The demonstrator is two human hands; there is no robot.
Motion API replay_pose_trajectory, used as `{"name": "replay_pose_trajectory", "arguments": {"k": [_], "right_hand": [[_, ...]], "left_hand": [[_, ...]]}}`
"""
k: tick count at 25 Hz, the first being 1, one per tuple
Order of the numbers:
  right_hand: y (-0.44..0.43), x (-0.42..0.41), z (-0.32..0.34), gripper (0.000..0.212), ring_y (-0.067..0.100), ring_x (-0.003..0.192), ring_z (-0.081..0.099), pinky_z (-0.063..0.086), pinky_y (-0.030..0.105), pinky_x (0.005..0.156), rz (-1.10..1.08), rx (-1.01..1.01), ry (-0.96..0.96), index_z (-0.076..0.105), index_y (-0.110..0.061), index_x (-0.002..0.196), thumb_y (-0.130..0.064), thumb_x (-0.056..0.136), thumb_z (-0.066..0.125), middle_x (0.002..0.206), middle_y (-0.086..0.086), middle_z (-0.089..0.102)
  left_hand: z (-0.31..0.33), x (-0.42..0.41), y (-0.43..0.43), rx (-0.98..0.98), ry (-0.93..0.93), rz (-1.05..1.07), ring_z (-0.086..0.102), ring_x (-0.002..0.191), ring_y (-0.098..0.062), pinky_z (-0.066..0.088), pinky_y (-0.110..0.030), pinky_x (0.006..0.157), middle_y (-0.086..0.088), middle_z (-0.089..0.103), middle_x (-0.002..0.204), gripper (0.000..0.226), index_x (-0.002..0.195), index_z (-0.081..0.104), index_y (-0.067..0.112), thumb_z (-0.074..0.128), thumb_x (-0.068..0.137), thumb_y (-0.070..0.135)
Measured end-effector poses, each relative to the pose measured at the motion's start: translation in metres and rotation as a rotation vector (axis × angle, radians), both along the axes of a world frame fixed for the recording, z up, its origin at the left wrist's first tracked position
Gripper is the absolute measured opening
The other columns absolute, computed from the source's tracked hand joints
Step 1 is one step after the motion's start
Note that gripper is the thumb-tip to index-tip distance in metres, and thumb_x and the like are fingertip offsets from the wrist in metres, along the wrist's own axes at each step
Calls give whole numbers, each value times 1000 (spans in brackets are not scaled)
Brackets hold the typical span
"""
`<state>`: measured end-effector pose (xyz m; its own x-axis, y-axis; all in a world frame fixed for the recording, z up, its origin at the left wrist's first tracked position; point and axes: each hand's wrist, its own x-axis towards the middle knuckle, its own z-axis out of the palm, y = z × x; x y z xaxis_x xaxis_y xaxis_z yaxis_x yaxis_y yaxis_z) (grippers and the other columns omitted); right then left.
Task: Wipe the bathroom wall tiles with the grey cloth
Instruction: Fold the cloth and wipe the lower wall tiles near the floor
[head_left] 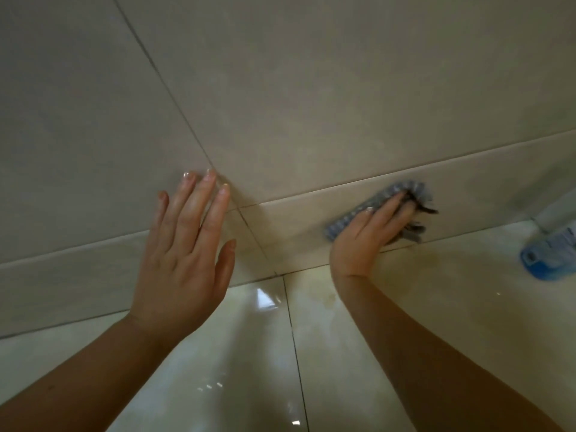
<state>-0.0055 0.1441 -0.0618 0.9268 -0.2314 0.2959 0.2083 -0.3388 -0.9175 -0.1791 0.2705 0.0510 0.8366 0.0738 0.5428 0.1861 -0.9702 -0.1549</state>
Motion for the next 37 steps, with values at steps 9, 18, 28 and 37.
{"name": "replay_pose_trajectory", "arguments": {"k": [9,18,28,37], "right_hand": [[55,-47,-52,52,35,147,3,9,53,115,509,-848,-989,38,-31,140,-15,90,38,153,4,13],[-44,17,-92,56,24,150,4,24,47,109,625,-1025,-997,48,-25,129,-4,77,54,138,0,42],[33,-17,-39,77,34,144,17,20,51,111,678,-1030,-1202,37,-23,144,-15,77,72,148,4,39],[55,-13,4,52,33,149,0,-4,53,119,446,-695,-1215,46,-25,139,-21,89,57,151,7,35]], "left_hand": [[-23,-26,20,-35,58,78,17,151,-35,18,-57,121,-21,25,159,67,151,29,-1,57,92,15],[-42,-28,19,-79,37,94,16,151,-33,13,-51,123,-20,22,159,67,151,28,0,56,94,19],[-46,-27,17,-101,4,121,15,151,-33,11,-50,124,-20,22,160,68,152,26,1,58,93,16],[-40,-25,20,-124,-73,162,15,150,-37,10,-51,123,-25,22,158,67,151,26,-2,56,96,21]]}}
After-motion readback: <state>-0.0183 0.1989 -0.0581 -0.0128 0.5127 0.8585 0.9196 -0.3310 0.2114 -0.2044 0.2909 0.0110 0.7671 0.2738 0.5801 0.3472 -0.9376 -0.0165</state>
